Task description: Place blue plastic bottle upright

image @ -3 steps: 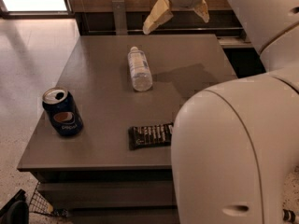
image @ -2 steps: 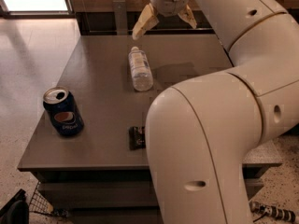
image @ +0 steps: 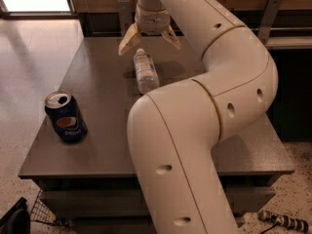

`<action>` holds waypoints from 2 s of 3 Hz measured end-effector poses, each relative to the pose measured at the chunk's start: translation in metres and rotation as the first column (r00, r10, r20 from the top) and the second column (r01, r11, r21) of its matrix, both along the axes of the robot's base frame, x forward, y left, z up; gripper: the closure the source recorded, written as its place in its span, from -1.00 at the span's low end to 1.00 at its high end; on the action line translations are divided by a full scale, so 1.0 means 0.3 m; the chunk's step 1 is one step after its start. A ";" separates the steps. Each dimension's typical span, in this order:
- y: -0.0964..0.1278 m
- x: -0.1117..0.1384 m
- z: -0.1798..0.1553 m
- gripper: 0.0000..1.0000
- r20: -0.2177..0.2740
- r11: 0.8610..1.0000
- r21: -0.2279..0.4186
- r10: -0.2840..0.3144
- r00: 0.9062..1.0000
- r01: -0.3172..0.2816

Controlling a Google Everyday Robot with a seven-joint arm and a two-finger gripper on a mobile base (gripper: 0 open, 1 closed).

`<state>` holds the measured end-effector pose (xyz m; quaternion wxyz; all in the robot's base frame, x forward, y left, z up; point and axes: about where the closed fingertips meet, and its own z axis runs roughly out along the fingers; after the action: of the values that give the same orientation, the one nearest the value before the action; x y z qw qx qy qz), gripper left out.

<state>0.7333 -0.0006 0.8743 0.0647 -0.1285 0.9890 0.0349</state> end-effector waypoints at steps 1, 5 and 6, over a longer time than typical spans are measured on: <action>0.015 -0.011 -0.044 -1.00 -0.047 0.999 0.044 -0.020 0.999 0.022; 0.025 -0.115 -0.142 -1.00 -0.173 0.998 0.055 -0.023 0.985 0.033; 0.027 -0.126 -0.156 -0.73 -0.156 0.999 0.041 0.004 0.988 0.002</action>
Offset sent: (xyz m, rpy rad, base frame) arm -0.0653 -0.0199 -0.0030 -0.0208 0.2870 -0.0661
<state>0.6955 0.0075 0.8276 -0.0104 -0.1245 0.9900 0.0654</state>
